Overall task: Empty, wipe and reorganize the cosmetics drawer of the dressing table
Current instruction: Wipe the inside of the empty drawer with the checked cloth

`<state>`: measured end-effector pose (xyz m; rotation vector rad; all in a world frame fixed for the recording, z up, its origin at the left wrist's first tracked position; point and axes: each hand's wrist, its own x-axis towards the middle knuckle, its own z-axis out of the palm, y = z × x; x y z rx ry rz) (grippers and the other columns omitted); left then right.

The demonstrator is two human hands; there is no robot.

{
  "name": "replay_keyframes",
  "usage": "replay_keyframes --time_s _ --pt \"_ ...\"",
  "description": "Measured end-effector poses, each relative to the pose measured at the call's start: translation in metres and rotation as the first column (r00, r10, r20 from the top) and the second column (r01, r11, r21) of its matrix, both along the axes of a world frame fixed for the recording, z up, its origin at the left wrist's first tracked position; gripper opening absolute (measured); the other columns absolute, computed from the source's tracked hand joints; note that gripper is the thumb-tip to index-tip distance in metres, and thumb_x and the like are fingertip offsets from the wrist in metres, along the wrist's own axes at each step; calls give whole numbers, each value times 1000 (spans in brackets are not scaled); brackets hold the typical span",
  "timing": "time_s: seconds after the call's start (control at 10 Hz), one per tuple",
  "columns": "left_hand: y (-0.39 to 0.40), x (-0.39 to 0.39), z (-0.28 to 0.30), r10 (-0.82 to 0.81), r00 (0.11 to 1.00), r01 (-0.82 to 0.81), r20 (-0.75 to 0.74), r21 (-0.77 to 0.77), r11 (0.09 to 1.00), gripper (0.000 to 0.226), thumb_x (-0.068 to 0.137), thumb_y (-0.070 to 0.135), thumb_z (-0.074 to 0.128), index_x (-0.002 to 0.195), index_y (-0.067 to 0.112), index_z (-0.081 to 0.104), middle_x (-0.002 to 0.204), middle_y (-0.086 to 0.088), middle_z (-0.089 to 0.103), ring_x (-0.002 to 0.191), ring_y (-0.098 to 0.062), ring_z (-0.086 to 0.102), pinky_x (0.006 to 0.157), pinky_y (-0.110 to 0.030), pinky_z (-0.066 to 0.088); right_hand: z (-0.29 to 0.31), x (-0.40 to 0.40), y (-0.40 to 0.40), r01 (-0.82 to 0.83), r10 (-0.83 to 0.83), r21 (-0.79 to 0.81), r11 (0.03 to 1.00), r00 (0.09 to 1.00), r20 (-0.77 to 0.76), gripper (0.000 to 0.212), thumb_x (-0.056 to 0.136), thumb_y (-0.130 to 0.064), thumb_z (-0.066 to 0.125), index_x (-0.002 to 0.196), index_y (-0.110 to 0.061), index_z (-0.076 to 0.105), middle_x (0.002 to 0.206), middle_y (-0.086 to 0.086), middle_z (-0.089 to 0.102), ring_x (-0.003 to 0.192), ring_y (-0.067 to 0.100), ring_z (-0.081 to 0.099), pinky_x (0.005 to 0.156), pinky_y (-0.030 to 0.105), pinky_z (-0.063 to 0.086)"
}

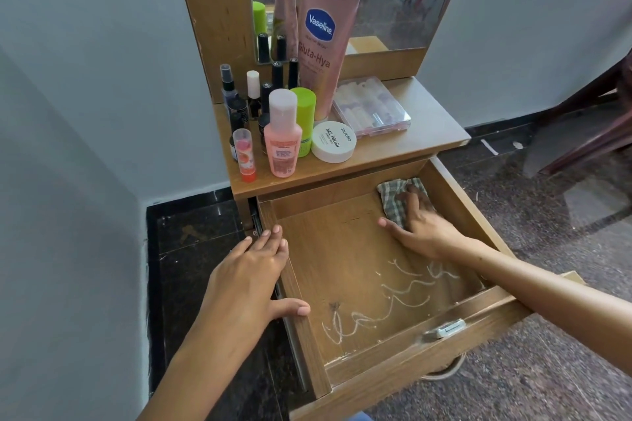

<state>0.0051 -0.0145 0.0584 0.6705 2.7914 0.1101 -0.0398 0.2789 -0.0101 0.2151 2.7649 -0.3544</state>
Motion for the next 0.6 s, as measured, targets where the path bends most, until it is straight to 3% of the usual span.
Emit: replay_keyframes --time_s 0.1,0.3,0.4,0.5,0.6 --pt "2 0 3 0 1000 0 4 -28 1000 97 76 71 43 149 22 1 155 6 -8 142 -10 -1 112 -22 6 6 -6 -8 16 -14 46 999 999 -36 92 82 -74 33 141 -4 17 154 20 19 142 32 17 111 46 26" --pt "2 1 8 4 1000 -3 26 -40 999 96 76 68 46 149 22 2 155 6 -7 143 -11 1 112 -23 9 16 -3 -4 -31 33 33 999 997 -64 82 82 -71 39 129 -3 35 139 19 42 126 32 41 102 41 38" --pt "3 1 9 -4 1000 6 31 -49 999 96 77 68 46 149 20 1 156 5 -7 143 -12 1 113 -24 8 13 -1 -1 19 -18 -41 999 1000 17 97 81 -75 33 144 -2 18 151 19 28 136 33 34 111 42 32" --pt "4 1 10 -6 999 8 35 -54 998 96 78 67 45 149 20 0 156 4 -7 143 -12 1 113 -24 9 3 0 -8 70 -63 -73 995 994 94 100 85 -72 26 148 -5 -14 157 15 -10 146 27 0 119 38 8" --pt "3 1 10 -1 999 3 40 -52 999 97 78 68 46 149 20 0 156 4 -7 143 -12 1 113 -24 9 -2 -2 -12 101 -95 -109 989 994 55 97 87 -69 26 148 -6 -13 158 15 -9 146 27 1 119 35 8"
